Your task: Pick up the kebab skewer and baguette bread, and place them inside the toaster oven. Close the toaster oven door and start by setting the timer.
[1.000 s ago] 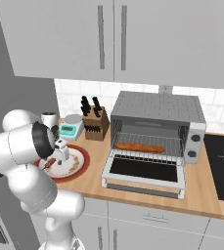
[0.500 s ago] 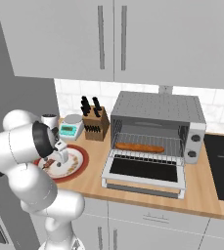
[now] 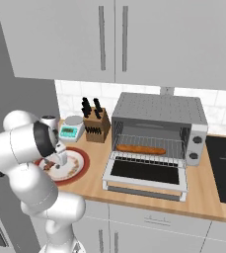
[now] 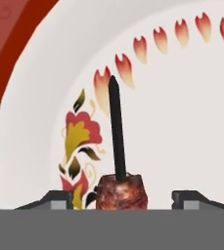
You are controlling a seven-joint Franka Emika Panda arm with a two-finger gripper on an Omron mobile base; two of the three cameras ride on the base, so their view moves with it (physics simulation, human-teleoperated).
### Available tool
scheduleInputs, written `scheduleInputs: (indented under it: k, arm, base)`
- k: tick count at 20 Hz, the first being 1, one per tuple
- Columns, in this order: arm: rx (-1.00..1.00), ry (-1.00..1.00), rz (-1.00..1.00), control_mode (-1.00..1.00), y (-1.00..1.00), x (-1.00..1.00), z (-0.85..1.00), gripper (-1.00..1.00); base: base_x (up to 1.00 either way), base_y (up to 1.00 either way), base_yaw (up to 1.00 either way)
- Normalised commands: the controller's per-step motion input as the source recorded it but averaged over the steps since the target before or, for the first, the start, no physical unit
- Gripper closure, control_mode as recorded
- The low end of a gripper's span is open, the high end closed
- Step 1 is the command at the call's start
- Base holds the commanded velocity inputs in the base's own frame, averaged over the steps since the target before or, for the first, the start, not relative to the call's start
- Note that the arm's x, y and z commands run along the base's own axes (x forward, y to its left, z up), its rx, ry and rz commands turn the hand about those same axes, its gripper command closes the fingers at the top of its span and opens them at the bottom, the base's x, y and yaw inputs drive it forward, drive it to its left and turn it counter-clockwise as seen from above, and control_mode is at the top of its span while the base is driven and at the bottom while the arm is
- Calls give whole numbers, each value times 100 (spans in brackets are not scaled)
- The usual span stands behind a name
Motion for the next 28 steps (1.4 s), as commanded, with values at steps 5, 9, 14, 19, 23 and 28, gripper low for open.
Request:
scheduleInputs:
  k: [5,9,14,19,23,28]
  arm:
    - [4,0,-10,-100,-5,-12,-25,100]
    - [6,-3,-7,-100,-37,-16,7,100]
    - [6,-14,-7,-100,-48,-25,12,100]
    - [5,-19,-8,-100,-68,-45,84,100]
    - [2,-12,-18,-100,-82,-54,100,100]
    - [0,-7,-25,-100,-100,-17,89,100]
  base:
    - [0,0,0]
    - [0,0,0]
    - [0,0,0]
    - [0,0,0]
    - [0,0,0]
    - [0,0,0]
